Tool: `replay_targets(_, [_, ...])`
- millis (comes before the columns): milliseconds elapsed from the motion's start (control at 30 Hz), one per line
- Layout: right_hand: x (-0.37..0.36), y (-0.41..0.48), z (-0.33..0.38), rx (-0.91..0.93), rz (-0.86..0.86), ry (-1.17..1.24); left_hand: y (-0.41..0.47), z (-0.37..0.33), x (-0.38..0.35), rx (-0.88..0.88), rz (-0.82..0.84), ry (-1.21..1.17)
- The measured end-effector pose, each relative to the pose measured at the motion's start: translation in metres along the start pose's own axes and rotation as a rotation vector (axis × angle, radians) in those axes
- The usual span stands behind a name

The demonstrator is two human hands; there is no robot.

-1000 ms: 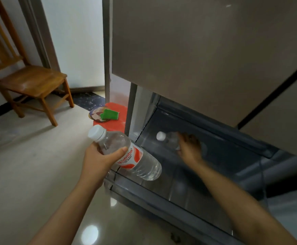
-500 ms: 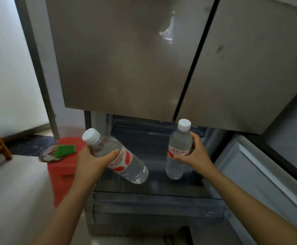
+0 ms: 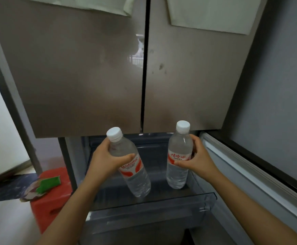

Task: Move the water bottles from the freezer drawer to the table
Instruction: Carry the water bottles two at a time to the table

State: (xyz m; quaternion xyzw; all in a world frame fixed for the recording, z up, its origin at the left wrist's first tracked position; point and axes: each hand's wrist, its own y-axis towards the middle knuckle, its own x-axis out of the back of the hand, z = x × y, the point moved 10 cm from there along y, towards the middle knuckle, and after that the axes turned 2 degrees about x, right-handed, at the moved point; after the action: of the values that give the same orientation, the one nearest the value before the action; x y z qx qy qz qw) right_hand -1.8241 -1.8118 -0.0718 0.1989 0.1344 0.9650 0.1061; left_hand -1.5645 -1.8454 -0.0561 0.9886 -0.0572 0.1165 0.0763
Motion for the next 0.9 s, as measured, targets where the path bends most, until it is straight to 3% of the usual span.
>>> replay_targets(300, [0.013, -0.003, 0.037, 0.156, 0.145, 0.172, -0.065, -0.040, 0.012, -0.010, -0.333, 0.012])
replay_targets(600, [-0.070, -0.050, 0.096, 0.301, 0.572, 0.381, -0.236, -0.025, 0.075, 0.111, -0.848, 0.055])
replay_targets(900, [-0.219, -0.189, 0.156, 0.382, 1.121, 0.427, -0.459, -0.008, 0.116, 0.365, -1.324, 0.228])
